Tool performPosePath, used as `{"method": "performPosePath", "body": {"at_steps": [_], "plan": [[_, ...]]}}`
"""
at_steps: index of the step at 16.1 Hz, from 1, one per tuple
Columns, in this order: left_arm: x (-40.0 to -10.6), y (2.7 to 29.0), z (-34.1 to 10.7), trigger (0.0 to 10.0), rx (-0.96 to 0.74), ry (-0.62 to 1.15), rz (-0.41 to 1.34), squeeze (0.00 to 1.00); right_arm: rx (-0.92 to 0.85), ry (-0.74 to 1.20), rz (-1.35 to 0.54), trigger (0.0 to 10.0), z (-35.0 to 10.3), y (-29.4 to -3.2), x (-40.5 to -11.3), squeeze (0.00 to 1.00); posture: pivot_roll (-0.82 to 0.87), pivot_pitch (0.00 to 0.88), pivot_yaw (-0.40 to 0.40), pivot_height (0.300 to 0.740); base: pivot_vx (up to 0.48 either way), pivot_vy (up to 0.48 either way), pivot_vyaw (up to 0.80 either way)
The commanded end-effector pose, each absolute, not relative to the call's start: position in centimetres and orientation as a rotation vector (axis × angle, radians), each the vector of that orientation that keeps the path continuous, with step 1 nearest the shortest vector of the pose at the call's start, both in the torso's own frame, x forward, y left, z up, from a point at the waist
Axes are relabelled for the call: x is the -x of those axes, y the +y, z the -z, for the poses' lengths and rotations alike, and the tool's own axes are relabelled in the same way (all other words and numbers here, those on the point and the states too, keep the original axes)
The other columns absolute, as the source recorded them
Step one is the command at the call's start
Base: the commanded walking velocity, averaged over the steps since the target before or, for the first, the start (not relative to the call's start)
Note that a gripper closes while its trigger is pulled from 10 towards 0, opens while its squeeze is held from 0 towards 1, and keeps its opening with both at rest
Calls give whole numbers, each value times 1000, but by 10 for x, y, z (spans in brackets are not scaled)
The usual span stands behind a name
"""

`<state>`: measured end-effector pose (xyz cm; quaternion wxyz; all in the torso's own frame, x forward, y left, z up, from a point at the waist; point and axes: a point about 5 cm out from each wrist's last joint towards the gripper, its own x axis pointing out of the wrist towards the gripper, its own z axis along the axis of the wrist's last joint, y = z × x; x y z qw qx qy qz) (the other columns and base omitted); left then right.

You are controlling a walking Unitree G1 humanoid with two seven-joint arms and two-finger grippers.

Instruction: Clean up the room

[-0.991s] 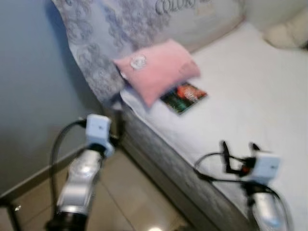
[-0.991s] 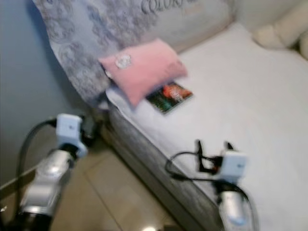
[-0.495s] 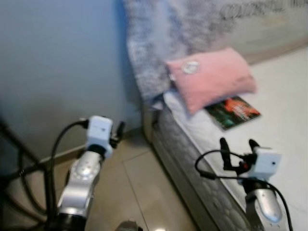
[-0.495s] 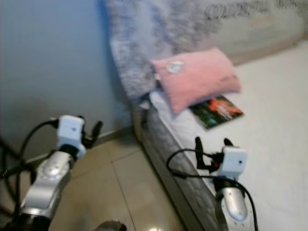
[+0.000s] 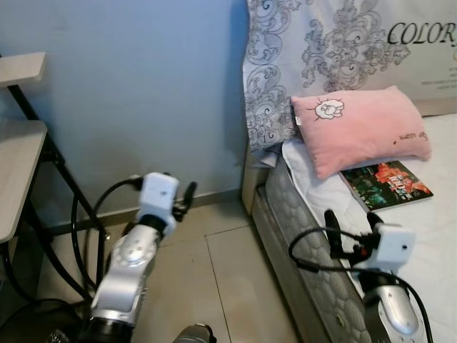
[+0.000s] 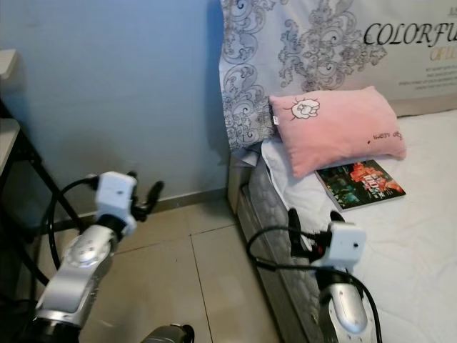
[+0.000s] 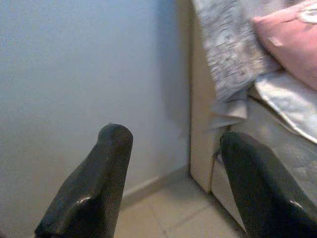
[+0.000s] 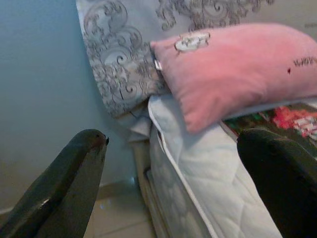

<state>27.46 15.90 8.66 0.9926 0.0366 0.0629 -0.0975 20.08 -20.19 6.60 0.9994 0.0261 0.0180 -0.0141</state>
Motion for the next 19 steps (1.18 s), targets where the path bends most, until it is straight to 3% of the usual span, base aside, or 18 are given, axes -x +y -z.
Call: {"method": "performPosePath", "body": {"at_steps": [1,3,8,10,12,19], "plan": [[-260,172,-82,10000,9,136,193,0,-57,41,59,10000,-67,-208,-192,200,83,31,-11,740,0,0,431],[-239,178,-74,10000,-16,159,254,0,-48,86,66,10000,-61,-210,-170,208,88,33,-24,740,0,0,428],[-251,165,-78,10000,-78,123,282,0,-35,84,61,10000,-58,-212,-173,271,93,29,-30,740,0,0,433],[-255,169,-78,10000,-75,128,229,0,-36,98,55,10000,-53,-214,-179,267,100,32,-28,740,394,0,434],[-260,173,-78,10000,-62,130,192,0,-36,113,74,10000,-48,-217,-185,145,106,33,-28,740,472,0,222],[-268,173,-82,10000,-57,124,170,0,-41,69,56,10000,-52,-218,-194,188,110,33,-30,740,478,0,572]]}}
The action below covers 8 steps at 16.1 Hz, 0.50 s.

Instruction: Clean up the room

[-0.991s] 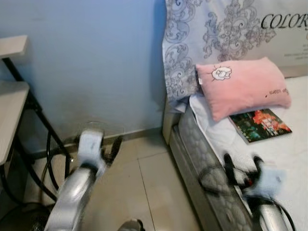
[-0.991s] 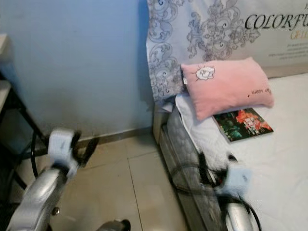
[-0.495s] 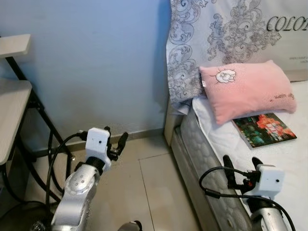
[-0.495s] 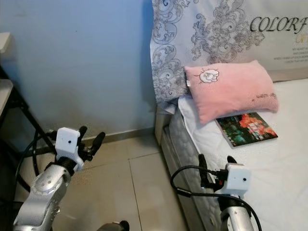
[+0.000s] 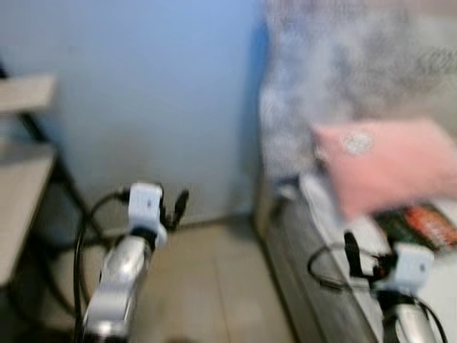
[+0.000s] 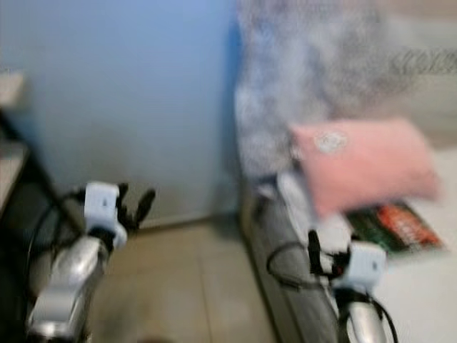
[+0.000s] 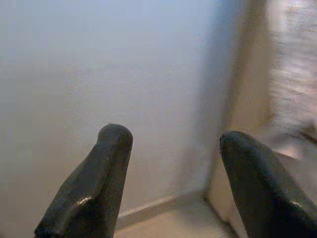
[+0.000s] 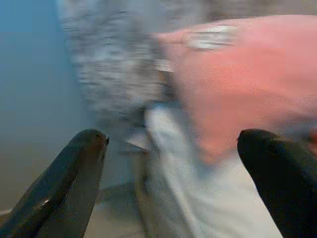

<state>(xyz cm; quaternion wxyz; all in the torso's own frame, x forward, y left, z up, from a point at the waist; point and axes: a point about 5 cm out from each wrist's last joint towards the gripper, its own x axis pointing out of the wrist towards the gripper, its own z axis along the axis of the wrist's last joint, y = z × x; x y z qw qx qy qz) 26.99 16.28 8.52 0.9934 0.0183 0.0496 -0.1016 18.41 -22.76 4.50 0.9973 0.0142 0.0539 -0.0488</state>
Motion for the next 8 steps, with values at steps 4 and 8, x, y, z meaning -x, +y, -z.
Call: {"method": "performPosePath", "body": {"at_steps": [4,8], "plan": [[-271,165,-84,10000,-79,121,192,0,-44,65,76,10000,-54,-218,-197,149,108,32,-29,740,480,0,309],[-273,171,-84,10000,-128,131,162,0,-28,67,103,10000,-56,-220,-198,153,109,31,-28,740,0,0,559]]}}
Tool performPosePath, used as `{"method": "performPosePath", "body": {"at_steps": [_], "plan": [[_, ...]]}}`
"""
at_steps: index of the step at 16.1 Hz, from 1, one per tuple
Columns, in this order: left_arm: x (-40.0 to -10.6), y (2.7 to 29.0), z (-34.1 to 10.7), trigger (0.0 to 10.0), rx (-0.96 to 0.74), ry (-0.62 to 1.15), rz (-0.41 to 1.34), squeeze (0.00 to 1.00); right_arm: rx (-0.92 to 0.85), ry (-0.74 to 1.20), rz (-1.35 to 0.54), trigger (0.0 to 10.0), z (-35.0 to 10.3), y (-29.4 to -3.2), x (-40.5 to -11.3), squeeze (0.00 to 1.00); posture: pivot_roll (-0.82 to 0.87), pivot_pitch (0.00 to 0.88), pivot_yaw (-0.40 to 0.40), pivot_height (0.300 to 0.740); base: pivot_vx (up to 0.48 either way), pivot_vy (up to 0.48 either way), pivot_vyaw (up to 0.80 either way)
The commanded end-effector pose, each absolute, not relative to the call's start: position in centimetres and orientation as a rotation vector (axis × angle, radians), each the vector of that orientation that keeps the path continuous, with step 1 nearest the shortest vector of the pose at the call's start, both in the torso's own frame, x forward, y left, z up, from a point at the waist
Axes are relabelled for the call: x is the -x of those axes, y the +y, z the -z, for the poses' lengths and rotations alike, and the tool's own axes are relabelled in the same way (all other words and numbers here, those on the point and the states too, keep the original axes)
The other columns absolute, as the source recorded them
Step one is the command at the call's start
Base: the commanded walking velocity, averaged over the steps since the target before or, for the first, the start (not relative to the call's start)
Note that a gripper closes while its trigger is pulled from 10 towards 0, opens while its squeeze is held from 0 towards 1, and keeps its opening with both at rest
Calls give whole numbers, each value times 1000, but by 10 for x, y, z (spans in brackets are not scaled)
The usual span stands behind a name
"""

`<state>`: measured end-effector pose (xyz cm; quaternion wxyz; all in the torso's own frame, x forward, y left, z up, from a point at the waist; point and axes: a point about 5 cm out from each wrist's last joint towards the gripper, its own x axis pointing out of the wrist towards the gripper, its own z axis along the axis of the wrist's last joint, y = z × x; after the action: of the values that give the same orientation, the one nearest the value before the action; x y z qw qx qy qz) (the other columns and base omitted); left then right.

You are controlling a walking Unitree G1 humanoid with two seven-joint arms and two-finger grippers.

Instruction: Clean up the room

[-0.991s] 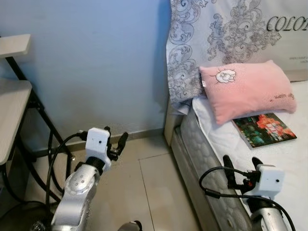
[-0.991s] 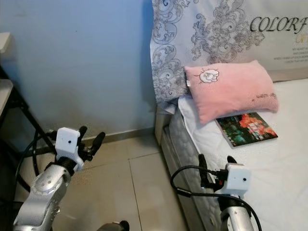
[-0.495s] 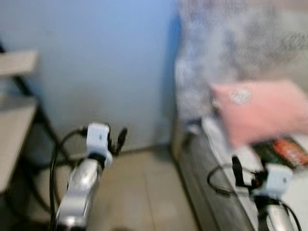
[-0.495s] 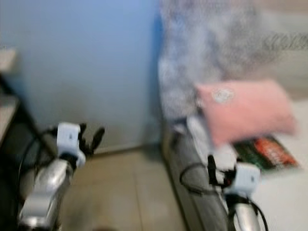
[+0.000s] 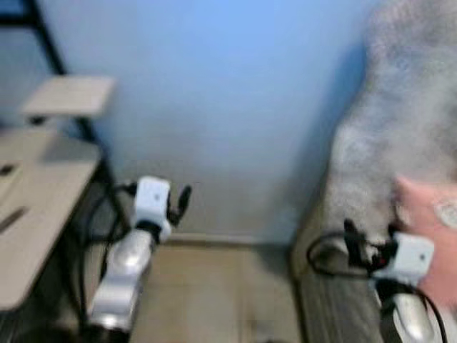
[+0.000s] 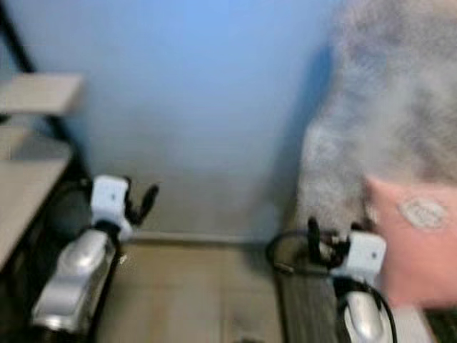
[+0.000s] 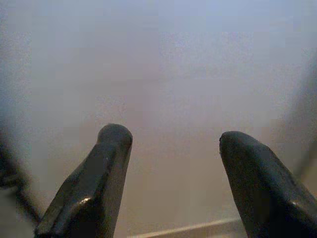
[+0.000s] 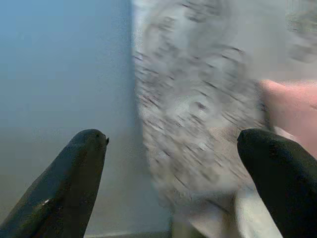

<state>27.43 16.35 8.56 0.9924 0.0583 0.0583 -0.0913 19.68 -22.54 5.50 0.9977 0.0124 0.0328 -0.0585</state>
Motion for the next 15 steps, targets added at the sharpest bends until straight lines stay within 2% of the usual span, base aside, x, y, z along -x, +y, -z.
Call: {"method": "performPosePath", "body": {"at_steps": [1,4,6,7,9,11,15], "plan": [[-274,172,-85,10000,-134,128,164,0,-30,71,114,10000,-56,-220,-199,102,111,32,-26,740,0,0,0],[-266,173,-83,10000,-83,150,180,0,-25,64,113,10000,-58,-218,-192,106,107,24,-26,740,0,0,0],[-240,163,-87,10000,-42,118,370,0,8,77,86,10000,-60,-216,-178,102,111,29,-34,740,0,0,0],[-232,163,-84,10000,-12,119,365,0,17,110,62,10000,-56,-212,-167,75,108,27,-44,740,0,0,0],[-241,167,-78,10000,10,141,300,0,20,130,56,10000,-54,-209,-164,71,106,25,-49,740,0,0,0],[-250,162,-79,10000,-10,139,336,0,15,121,65,10000,-55,-206,-164,71,103,25,-46,740,0,0,0],[-249,165,-81,10000,-19,143,354,0,24,139,91,10000,-53,-207,-162,63,100,26,-37,740,0,0,0]]}}
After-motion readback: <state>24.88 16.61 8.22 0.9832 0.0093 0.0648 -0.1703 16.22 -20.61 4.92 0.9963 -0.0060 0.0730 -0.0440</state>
